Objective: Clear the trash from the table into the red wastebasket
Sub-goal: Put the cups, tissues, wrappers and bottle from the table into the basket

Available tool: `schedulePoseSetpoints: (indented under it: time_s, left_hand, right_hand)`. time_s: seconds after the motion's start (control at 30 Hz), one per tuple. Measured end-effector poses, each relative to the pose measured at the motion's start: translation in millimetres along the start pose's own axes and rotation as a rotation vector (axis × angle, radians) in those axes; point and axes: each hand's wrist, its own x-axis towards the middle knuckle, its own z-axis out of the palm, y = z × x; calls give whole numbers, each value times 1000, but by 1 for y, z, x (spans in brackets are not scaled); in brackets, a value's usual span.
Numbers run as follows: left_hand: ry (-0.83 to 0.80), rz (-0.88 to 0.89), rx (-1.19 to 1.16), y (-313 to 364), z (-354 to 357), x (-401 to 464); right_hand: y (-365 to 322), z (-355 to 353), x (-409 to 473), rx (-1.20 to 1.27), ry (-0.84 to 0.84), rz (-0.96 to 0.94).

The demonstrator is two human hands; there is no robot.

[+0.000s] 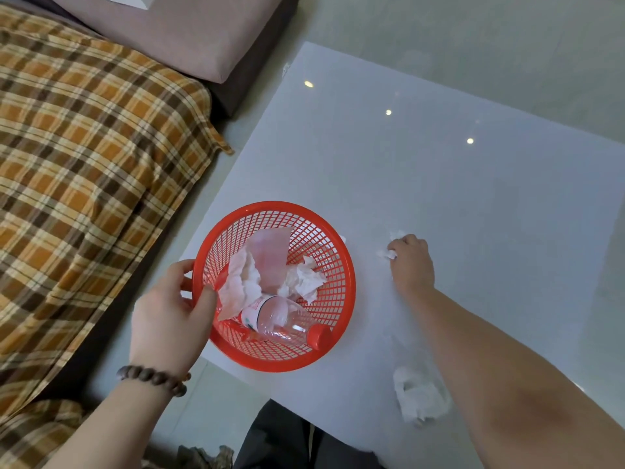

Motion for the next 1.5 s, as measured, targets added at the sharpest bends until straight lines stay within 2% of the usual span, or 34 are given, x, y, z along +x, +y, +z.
schedulePoseSetpoints:
  time_s: [0.13,0.3,0.37,0.43,0.53,0.7,0.8,0.9,1.0,1.13,1.33,1.5]
  left_hand:
    - [7,-20,-5,-2,-2,-7]
    - [-48,-69,-35,3,-11,-21]
    - [-54,-68,-51,6,-16,-28]
    - [-55,-48,-64,9,-20,-38]
    - [-82,-36,-81,13,-19,-56]
    - [-81,-33,-125,16,-11,-89]
    - [-60,-43,-132,12,-5,-106]
    - [-41,-69,-125,4,-1,-121]
    - [-25,-92,-105,-6,2,-134]
    - [-54,-119,-64,-18,2,-146]
    - [-72,-87,-22,-24,-6,-158]
    - [-69,-54,-13,-33,-10,-172]
  right_hand:
    - [-18,-21,-18,259,-25,56]
    - [-59,-80,-73,471,217,-98]
    - [-79,-102,-102,549,252,-151]
    - [-98,-115,-128,564,211,-244]
    - [-120,-116,-158,520,54,-359]
    - [-120,-106,-181,358,-147,-409]
    - [-98,-111,-193,379,-210,-420]
    - [-63,-117,-207,458,-146,-394]
    - [-26,-113,-221,512,-143,-271]
    - [21,-90,-239,375,-116,-84]
    - [57,-50,-256,-110,-344,73]
    - [66,-16,-248,-111,-444,130]
